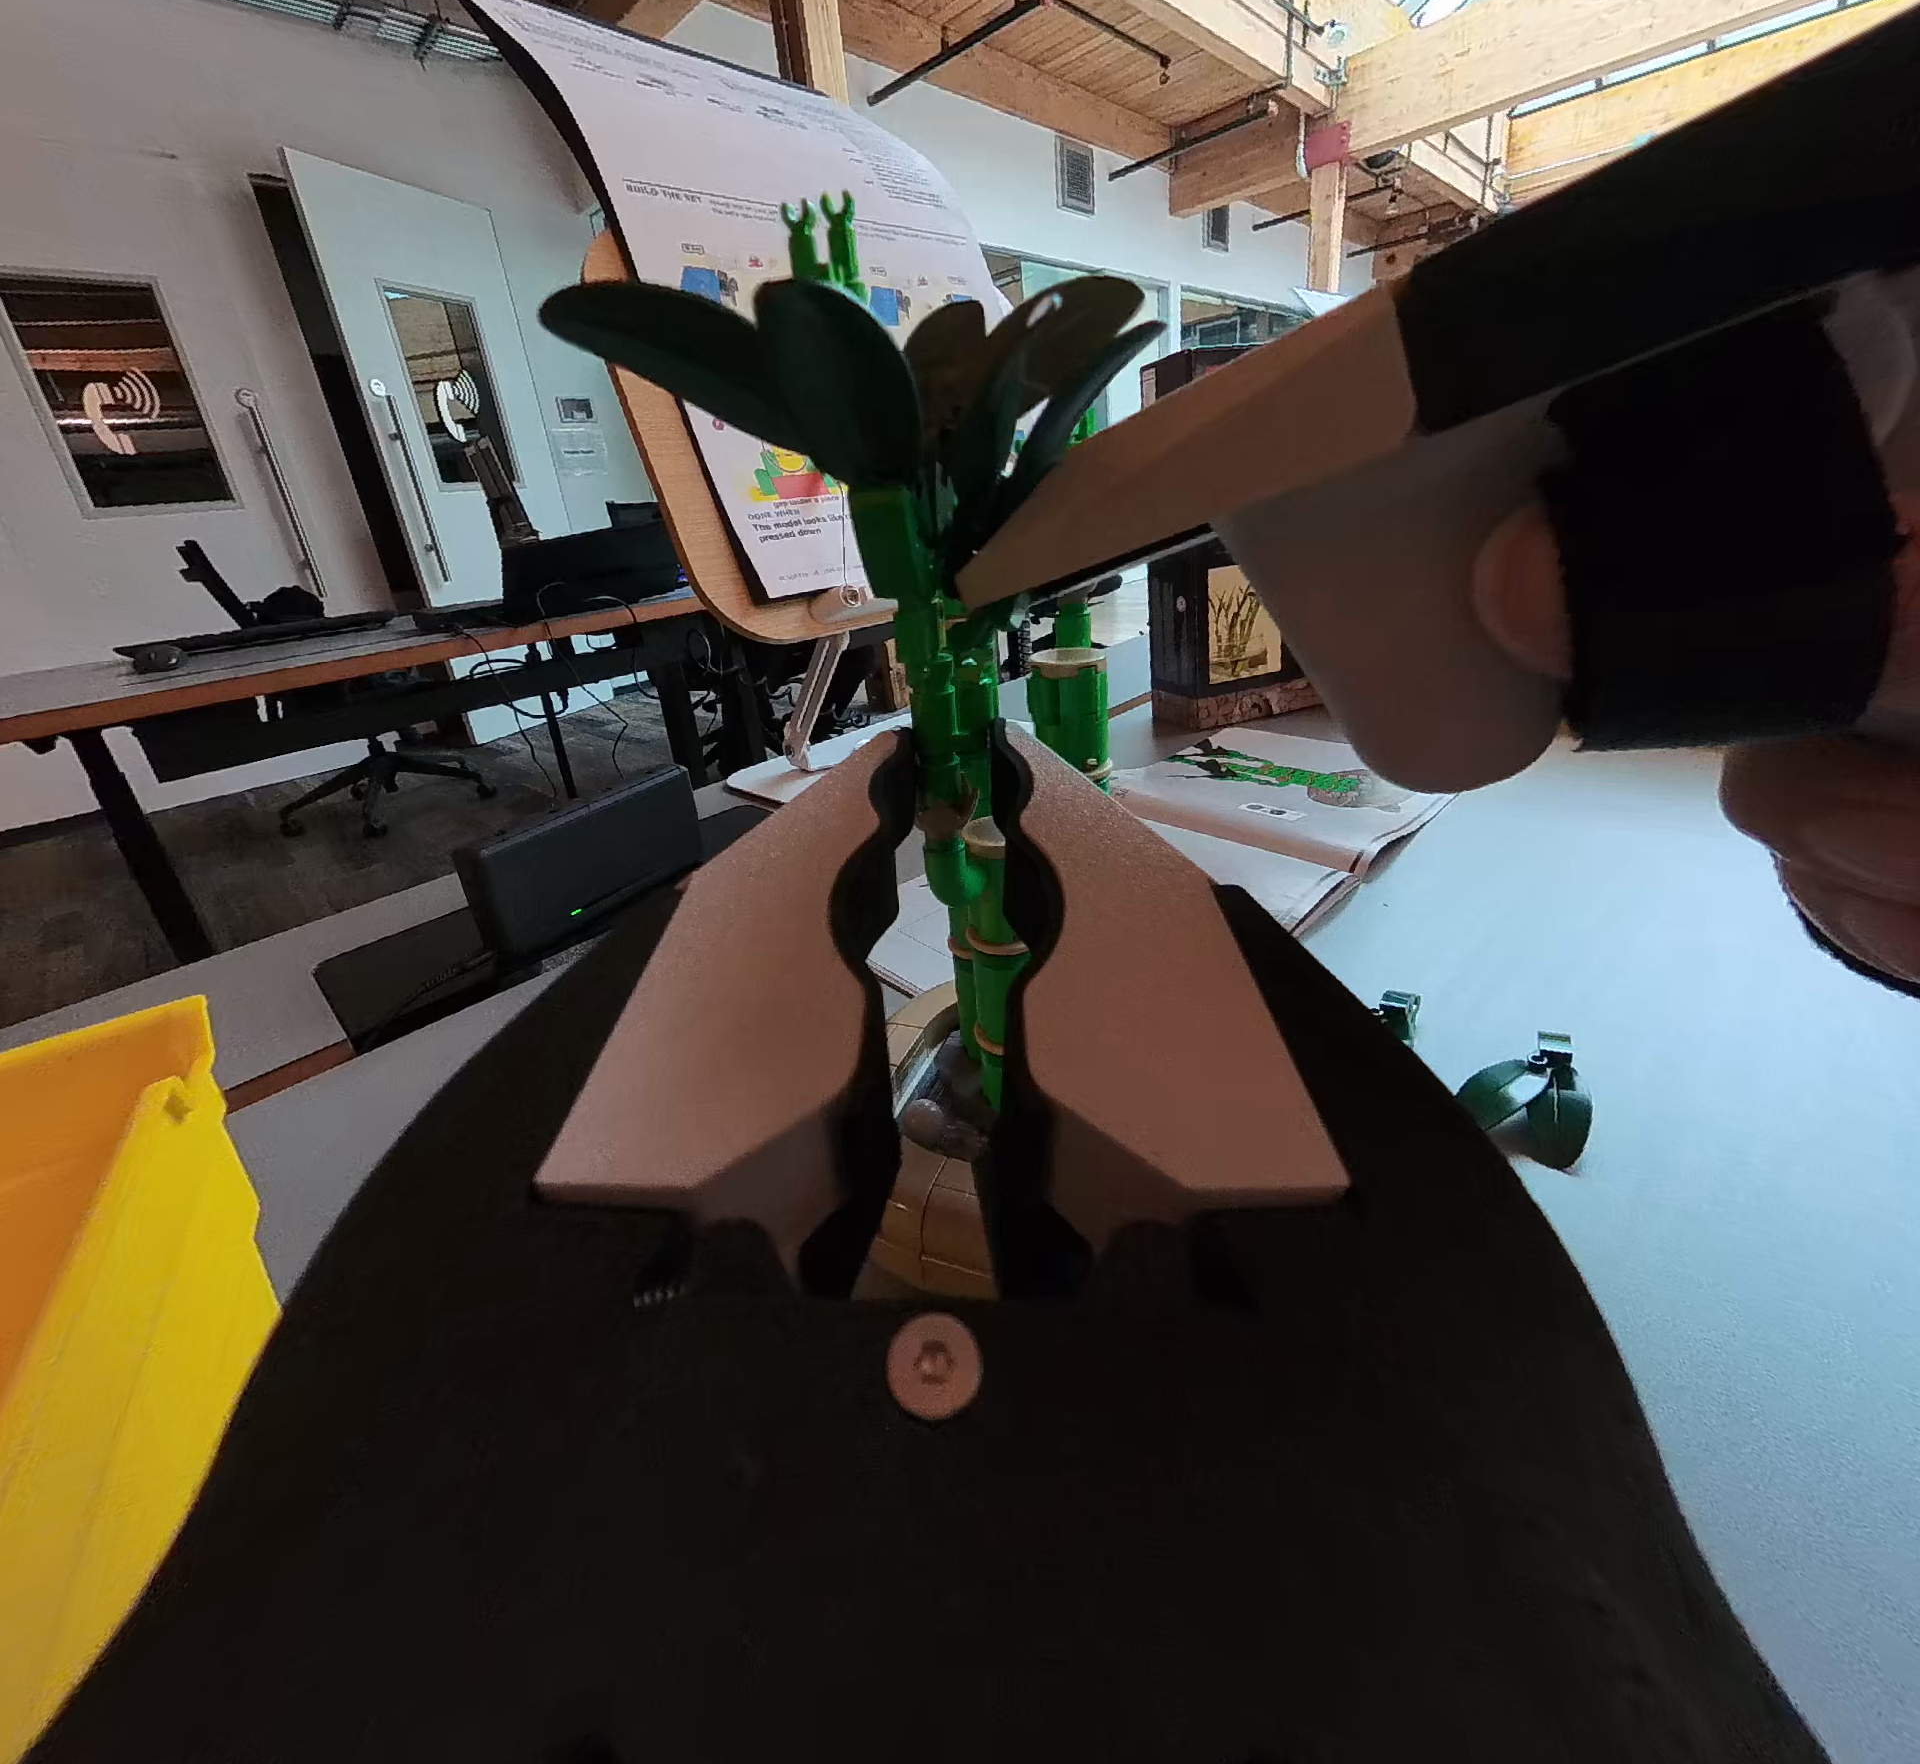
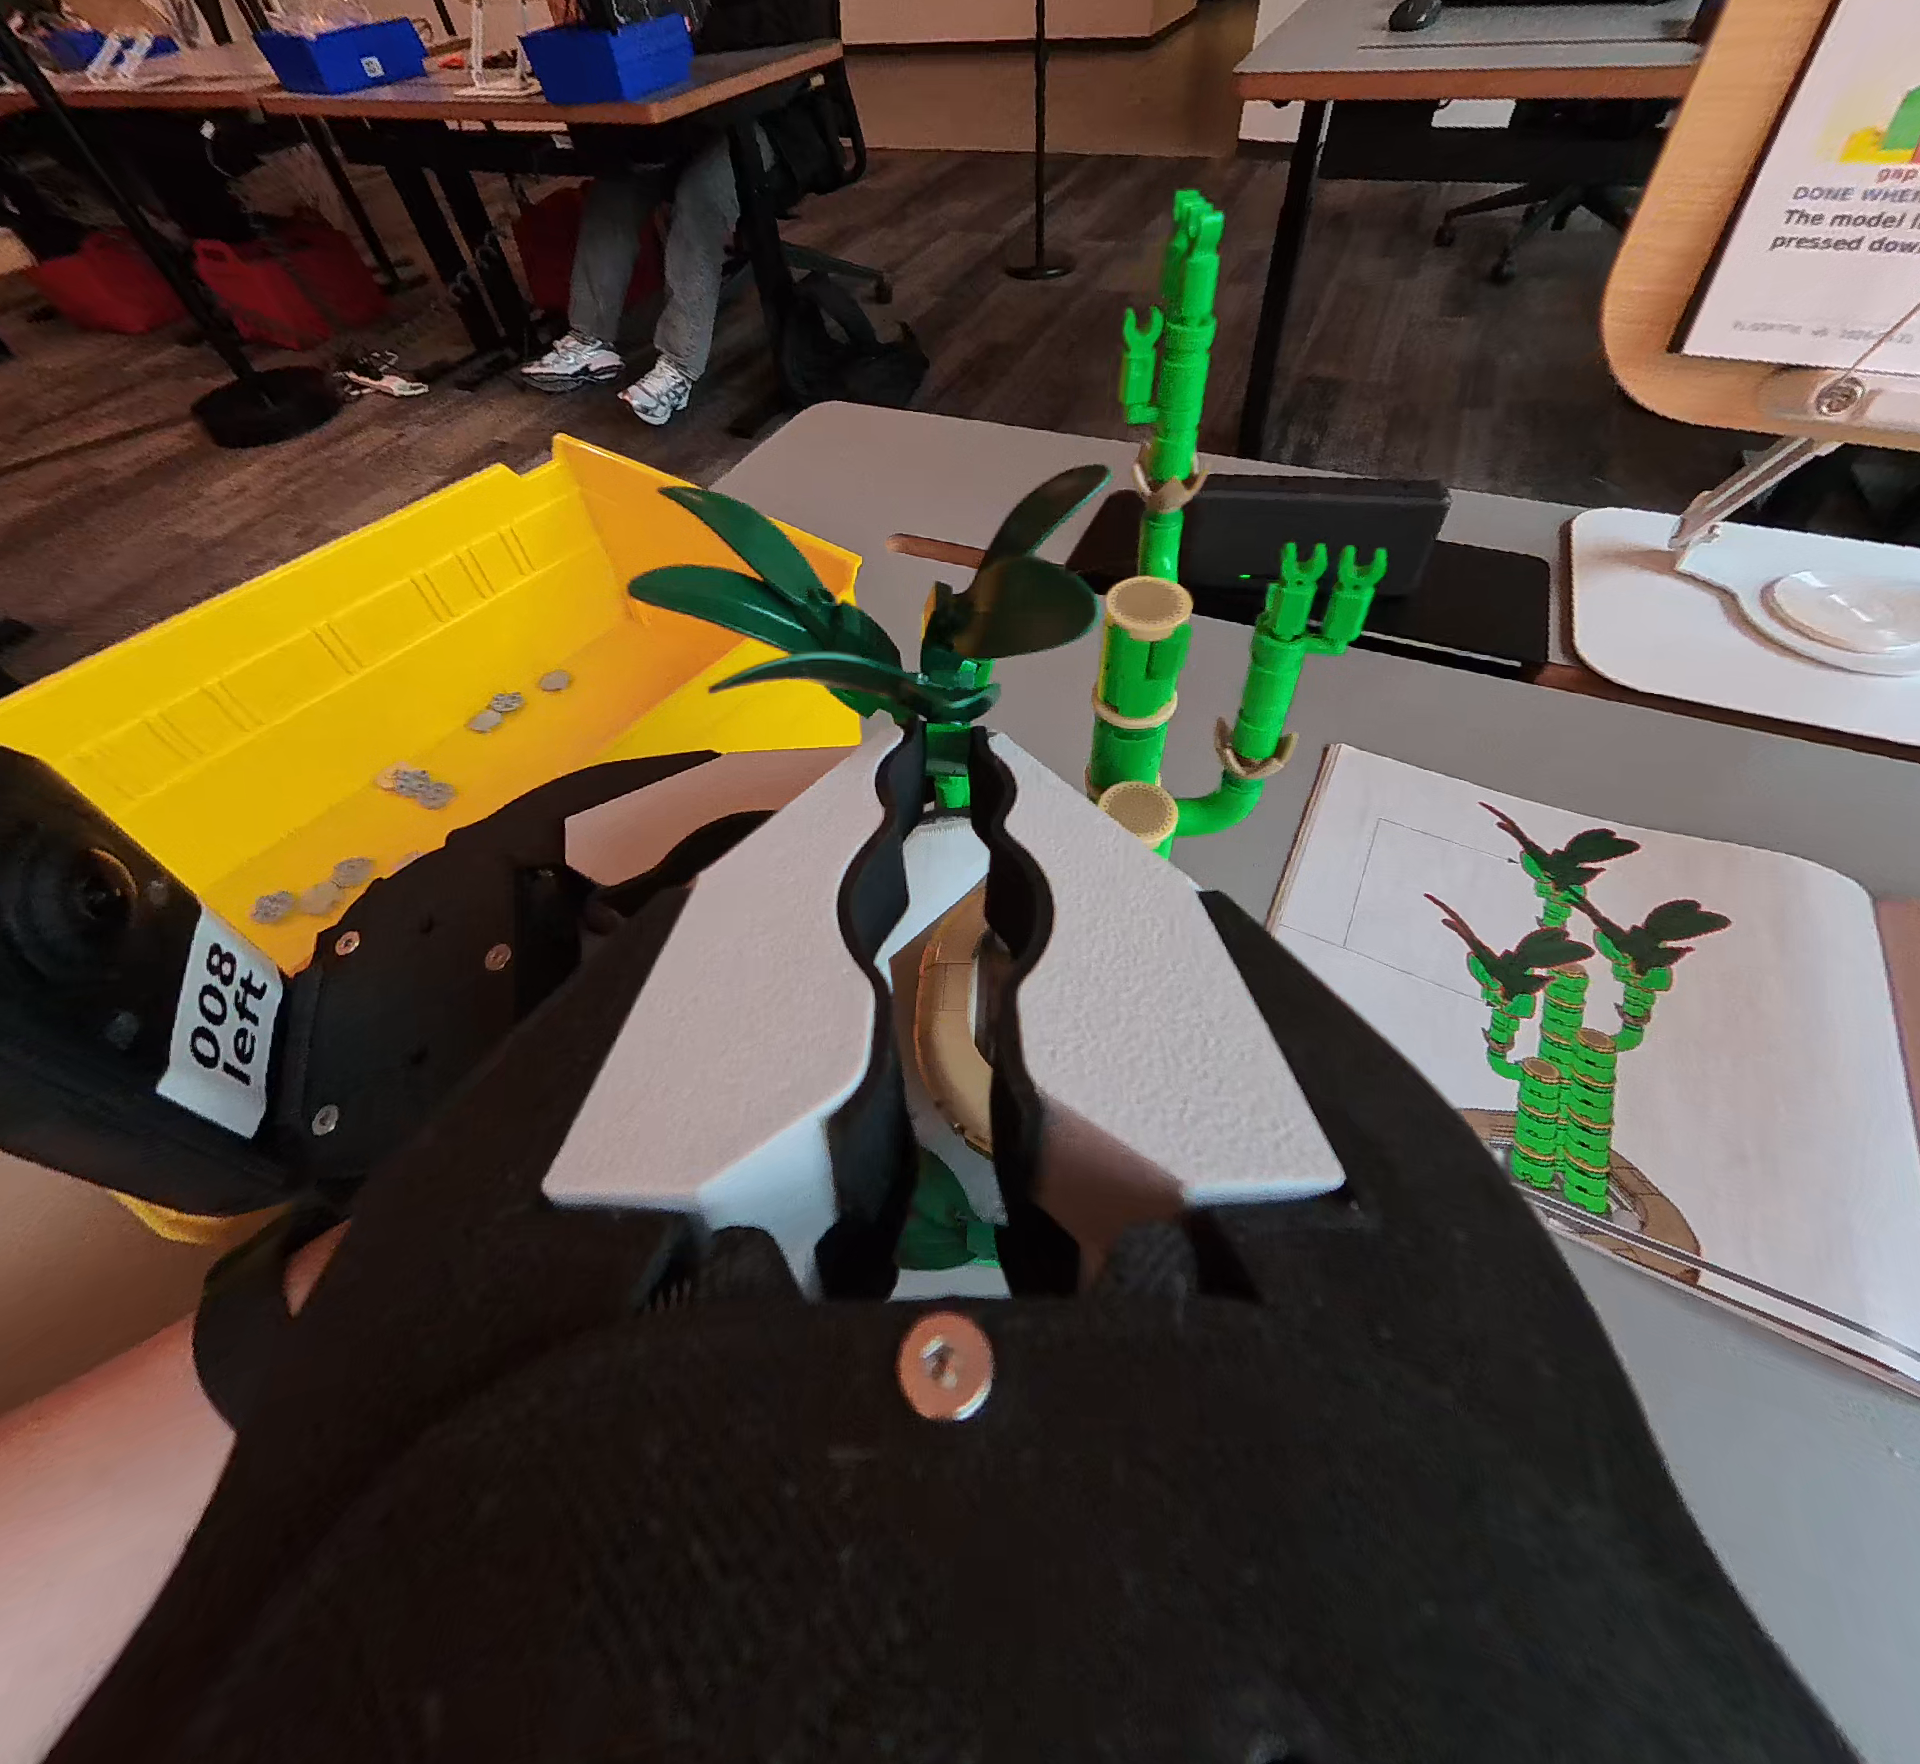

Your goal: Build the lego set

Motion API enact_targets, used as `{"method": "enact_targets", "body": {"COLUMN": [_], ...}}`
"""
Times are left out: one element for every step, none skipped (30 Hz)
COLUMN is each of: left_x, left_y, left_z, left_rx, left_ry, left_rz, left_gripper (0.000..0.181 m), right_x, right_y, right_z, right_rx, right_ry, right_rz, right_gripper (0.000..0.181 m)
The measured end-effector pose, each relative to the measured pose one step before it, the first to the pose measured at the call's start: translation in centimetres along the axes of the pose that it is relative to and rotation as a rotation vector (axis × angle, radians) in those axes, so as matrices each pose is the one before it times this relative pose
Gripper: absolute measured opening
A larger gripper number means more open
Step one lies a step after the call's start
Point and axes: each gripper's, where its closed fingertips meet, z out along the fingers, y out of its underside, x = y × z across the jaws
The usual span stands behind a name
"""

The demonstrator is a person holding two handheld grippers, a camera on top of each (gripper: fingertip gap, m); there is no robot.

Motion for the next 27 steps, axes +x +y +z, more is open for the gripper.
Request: {"method": "enact_targets", "body": {"left_x": [-0.003,0.041,0.014,0.017,0.001,0.014,0.029,0.020,0.009,0.002,0.015,-0.002,-0.015,-0.017,-0.008,0.006,0.002,-0.001,0.005,0.018,0.008,0.000,-0.008,-0.008,-0.005,0.020,0.007], "left_y": [0.004,-0.013,-0.007,0.000,-0.002,-0.010,0.000,-0.003,-0.007,-0.005,0.002,-0.005,0.009,0.000,0.002,0.000,0.000,-0.002,0.003,-0.011,0.001,-0.002,-0.001,0.004,-0.008,-0.007,-0.002], "left_z": [-0.004,-0.005,0.007,0.003,-0.010,0.004,0.005,0.005,0.001,0.003,0.009,0.000,-0.005,-0.005,-0.004,-0.001,0.000,0.015,-0.001,0.004,0.000,0.001,-0.005,0.008,-0.011,-0.014,-0.001], "left_rx": [0.0008,0.0011,0.0000,-0.0002,0.0005,0.0008,0.0003,-0.0003,-0.0002,0.0004,0.0007,0.0005,0.0003,0.0002,0.0000,0.0000,0.0000,-0.0004,-0.0003,0.0001,-0.0001,0.0002,0.0007,0.0005,0.0004,0.0008,-0.0002], "left_ry": [0.0029,0.0047,0.0017,-0.0010,-0.0010,0.0013,0.0027,0.0017,0.0003,0.0002,0.0010,0.0005,0.0001,0.0011,0.0014,0.0010,-0.0001,-0.0012,-0.0007,0.0004,0.0002,-0.0005,-0.0006,-0.0003,-0.0001,0.0002,-0.0016], "left_rz": [-0.0056,-0.0055,-0.0019,0.0017,0.0020,-0.0014,-0.0038,-0.0027,-0.0006,0.0001,-0.0011,-0.0027,-0.0036,-0.0033,-0.0020,-0.0008,-0.0003,-0.0006,-0.0001,0.0003,-0.0006,-0.0011,-0.0008,-0.0005,0.0006,0.0030,0.0049], "left_gripper": [0.011,0.011,0.011,0.011,0.011,0.011,0.011,0.012,0.012,0.012,0.012,0.012,0.012,0.012,0.012,0.012,0.012,0.012,0.012,0.012,0.012,0.012,0.012,0.012,0.012,0.012,0.012], "right_x": [-0.014,0.015,0.016,-0.014,0.010,0.007,0.003,0.016,0.005,0.002,0.015,-0.034,-0.005,-0.016,-0.025,0.009,0.013,0.017,0.018,0.004,0.001,-0.015,-0.014,0.021,-0.035,-0.001,0.027], "right_y": [0.019,-0.007,-0.002,0.007,0.004,0.000,-0.003,0.007,-0.007,0.007,0.000,-0.004,0.005,0.003,0.015,0.016,-0.001,-0.003,0.010,-0.005,0.004,-0.007,-0.005,-0.008,0.012,0.003,0.006], "right_z": [-0.008,-0.029,-0.024,-0.005,0.005,-0.028,-0.016,-0.011,-0.015,-0.002,-0.019,0.003,0.023,0.007,0.005,-0.010,0.000,-0.002,-0.009,-0.022,-0.021,0.005,0.011,0.012,-0.007,-0.038,-0.021], "right_rx": [-0.0034,-0.0018,-0.0007,-0.0012,-0.0012,-0.0010,-0.0010,0.0006,0.0010,0.0004,0.0005,0.0020,0.0033,0.0048,0.0030,0.0025,0.0036,0.0046,0.0045,0.0052,0.0077,0.0097,0.0083,0.0069,0.0011,-0.0009,0.0008], "right_ry": [0.0031,0.0035,0.0025,-0.0001,-0.0006,-0.0003,0.0003,0.0006,0.0000,0.0003,0.0012,-0.0018,-0.0007,-0.0024,-0.0041,-0.0032,-0.0022,-0.0006,-0.0001,0.0007,0.0004,-0.0012,-0.0005,-0.0003,-0.0047,-0.0032,-0.0006], "right_rz": [-0.0076,-0.0081,-0.0075,-0.0041,-0.0047,-0.0072,-0.0062,-0.0023,-0.0005,-0.0079,-0.0105,-0.0075,-0.0140,-0.0022,0.0057,0.0053,0.0023,-0.0020,-0.0017,-0.0039,-0.0060,-0.0064,-0.0151,-0.0109,0.0051,0.0062,0.0008], "right_gripper": [0.007,0.008,0.008,0.007,0.007,0.007,0.007,0.007,0.007,0.007,0.007,0.007,0.007,0.007,0.007,0.007,0.007,0.007,0.007,0.007,0.007,0.007,0.007,0.007,0.007,0.007,0.007]}}
